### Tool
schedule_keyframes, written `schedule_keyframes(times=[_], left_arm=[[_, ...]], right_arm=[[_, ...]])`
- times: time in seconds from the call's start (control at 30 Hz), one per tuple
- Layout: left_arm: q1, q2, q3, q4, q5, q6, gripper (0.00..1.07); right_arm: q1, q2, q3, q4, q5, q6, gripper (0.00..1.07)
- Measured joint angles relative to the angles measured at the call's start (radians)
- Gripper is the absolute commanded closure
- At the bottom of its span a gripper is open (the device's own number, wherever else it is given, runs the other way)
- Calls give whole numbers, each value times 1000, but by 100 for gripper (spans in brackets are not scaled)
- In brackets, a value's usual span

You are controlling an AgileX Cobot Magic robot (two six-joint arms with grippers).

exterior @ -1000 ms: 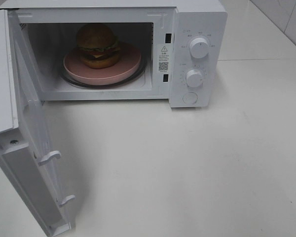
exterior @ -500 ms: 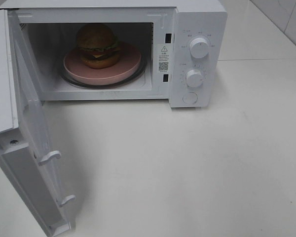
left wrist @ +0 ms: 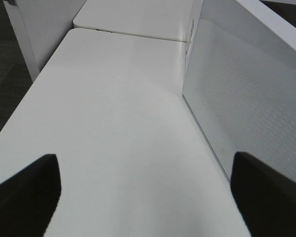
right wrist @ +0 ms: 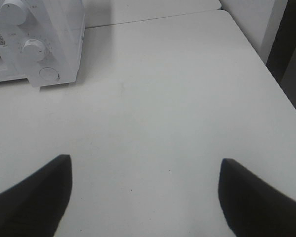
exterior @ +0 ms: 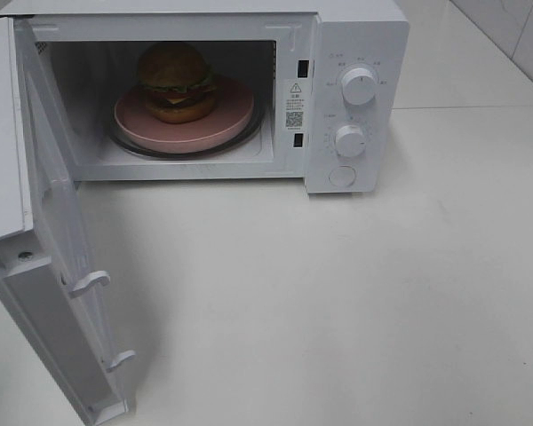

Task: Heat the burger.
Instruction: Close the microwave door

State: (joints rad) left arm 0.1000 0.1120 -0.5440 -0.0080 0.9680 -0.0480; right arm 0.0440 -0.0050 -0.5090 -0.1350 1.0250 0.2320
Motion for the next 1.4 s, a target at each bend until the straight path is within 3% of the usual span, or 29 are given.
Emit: schedule_keyframes(times=[0.03, 0.1, 0.13, 0.17, 0.2, 0.23, 0.27, 0.3, 0.5, 0.93, 1.4], left_arm=[[0, 0, 0, 0, 0, 0, 29], [0, 67, 0, 8, -68, 0, 58], [0, 67, 0, 8, -68, 0, 58], [0, 82, 0, 8, -89, 0, 64], [0, 119, 0, 8, -125, 0, 81], [0, 119, 0, 8, -125, 0, 81], [0, 137, 0, 8, -145, 0, 87], [0, 171, 0, 8, -182, 0, 104], [0, 252, 11, -1, -330, 0, 107], [0, 499, 180, -18, -789, 0, 107], [0, 809, 381, -3, -1479, -10, 107]], right_arm=[[0, 0, 0, 0, 0, 0, 31], [0, 0, 0, 0, 0, 0, 31], [0, 0, 0, 0, 0, 0, 31], [0, 0, 0, 0, 0, 0, 31], [0, 0, 0, 0, 0, 0, 31], [0, 0, 0, 0, 0, 0, 31], [0, 0, 0, 0, 0, 0, 31], [0, 0, 0, 0, 0, 0, 31], [0, 0, 0, 0, 0, 0, 32], [0, 0, 0, 0, 0, 0, 32], [0, 0, 0, 0, 0, 0, 32]])
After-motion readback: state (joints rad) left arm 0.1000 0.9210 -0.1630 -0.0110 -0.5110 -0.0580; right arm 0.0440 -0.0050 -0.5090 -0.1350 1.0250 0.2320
